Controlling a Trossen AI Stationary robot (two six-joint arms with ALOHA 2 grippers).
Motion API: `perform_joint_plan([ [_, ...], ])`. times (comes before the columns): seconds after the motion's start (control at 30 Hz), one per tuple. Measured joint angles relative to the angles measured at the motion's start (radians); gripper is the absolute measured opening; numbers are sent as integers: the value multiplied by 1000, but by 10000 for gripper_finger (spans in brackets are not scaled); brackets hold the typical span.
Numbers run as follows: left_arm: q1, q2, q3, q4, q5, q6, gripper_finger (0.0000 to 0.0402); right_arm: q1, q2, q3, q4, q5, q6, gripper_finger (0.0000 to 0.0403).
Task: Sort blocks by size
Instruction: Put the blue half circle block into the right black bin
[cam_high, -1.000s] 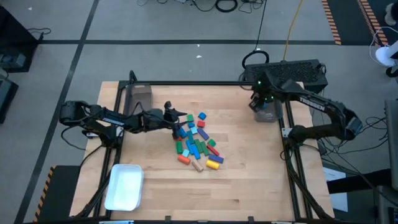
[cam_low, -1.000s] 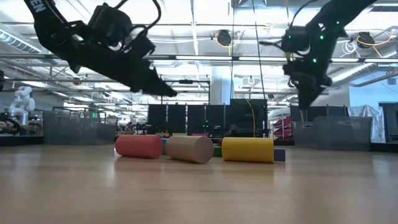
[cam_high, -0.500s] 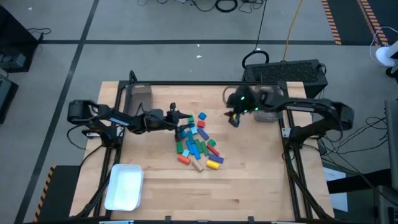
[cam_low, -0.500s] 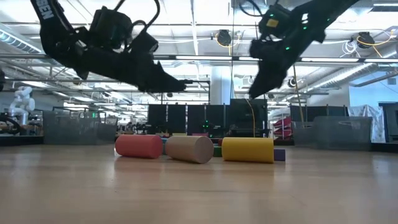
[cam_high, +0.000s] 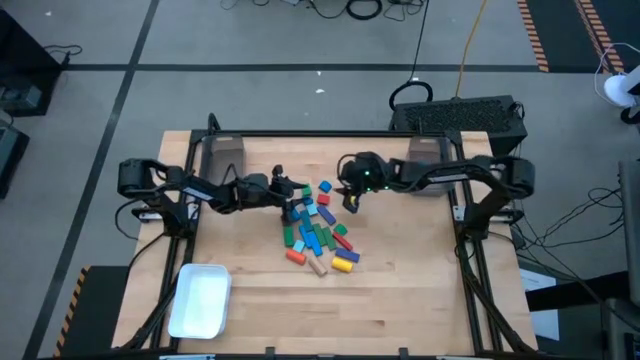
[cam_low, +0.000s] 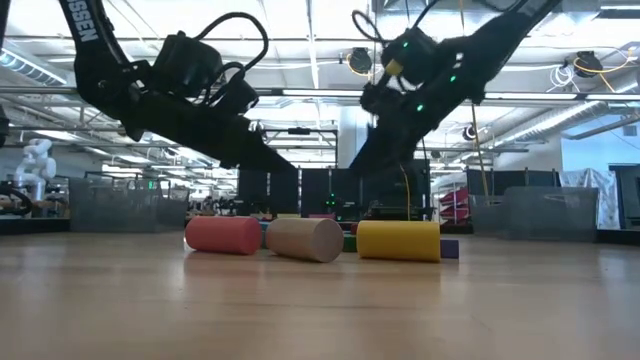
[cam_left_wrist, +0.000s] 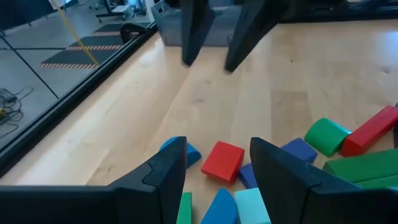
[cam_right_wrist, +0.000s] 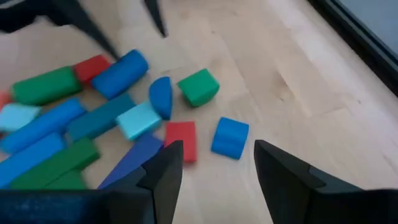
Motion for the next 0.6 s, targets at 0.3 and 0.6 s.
perform_joint_plan([
  [0.3,4,0,0,1,-48,7,180,2,209,125,37,29,59,185],
  [0.6,5,0,0,-36,-53,7,180,1,308,260,-101,116,76,185],
])
